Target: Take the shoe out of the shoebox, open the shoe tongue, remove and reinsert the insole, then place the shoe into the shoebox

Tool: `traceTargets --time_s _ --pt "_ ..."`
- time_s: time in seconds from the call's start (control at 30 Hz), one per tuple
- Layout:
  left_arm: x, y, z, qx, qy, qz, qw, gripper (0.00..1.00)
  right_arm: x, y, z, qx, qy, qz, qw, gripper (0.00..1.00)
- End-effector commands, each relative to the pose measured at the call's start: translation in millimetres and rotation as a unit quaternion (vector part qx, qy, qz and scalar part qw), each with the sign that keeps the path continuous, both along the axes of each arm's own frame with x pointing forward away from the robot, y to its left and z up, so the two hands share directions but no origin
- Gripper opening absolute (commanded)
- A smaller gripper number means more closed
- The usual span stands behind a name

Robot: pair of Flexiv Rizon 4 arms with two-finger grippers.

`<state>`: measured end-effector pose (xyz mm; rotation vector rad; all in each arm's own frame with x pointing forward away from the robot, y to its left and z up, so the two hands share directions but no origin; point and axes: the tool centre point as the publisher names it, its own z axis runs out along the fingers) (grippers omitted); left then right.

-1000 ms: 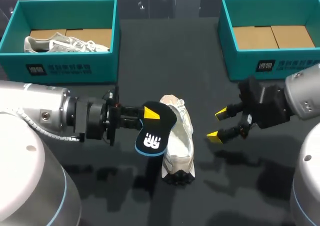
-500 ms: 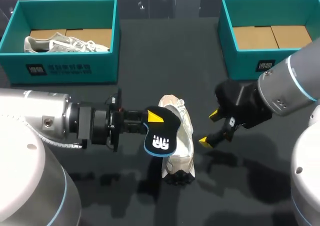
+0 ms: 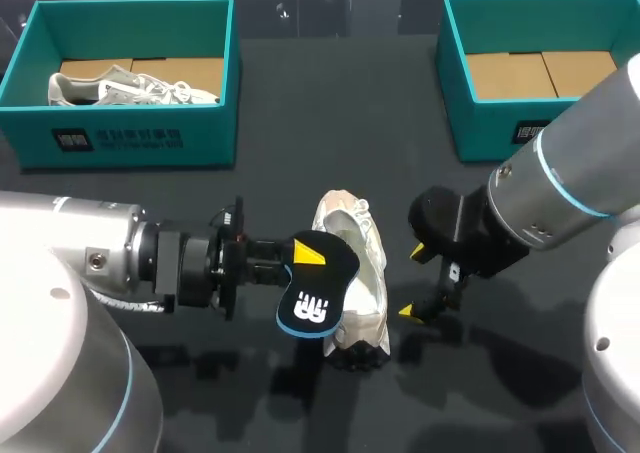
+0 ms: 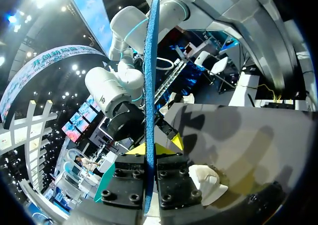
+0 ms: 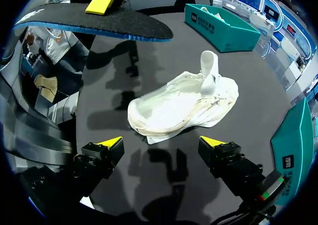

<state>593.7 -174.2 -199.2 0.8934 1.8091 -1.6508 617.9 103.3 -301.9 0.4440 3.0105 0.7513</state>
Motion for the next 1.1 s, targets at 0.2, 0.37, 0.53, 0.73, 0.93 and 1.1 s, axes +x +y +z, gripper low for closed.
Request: traceTargets --time_s 0.2,0.37,0.53,0.73,0.93,1.1 --pt "-9.1 -3 -30 0.001 0.019 -0.017 1.0 0.0 7.4 15 -34 -0.026 -0.027 0.039 0.999 1.0" --pt "-15.9 -4 -44 0.004 0.025 -0.021 0.999 0.0 8.8 17 -49 -0.034 -0.031 0.065 0.997 1.0" --pt "-23.0 -4 -51 0.001 0.024 -0.028 0.999 0.0 10.4 16 -61 -0.032 -0.019 0.068 0.997 1.0" --pt "-29.1 -3 -54 -0.001 0.023 -0.033 0.999 0.0 12.9 14 -66 -0.026 -0.025 0.077 0.996 1.0" --pt "-32.1 -3 -56 -0.001 0.025 -0.037 0.999 0.0 16.3 11 -69 -0.024 -0.026 0.08 0.996 1.0" --pt "-30.4 -5 -55 -0.013 0.023 -0.028 0.999 0.0 18.2 7 -69 -0.023 -0.026 0.08 0.996 1.0"
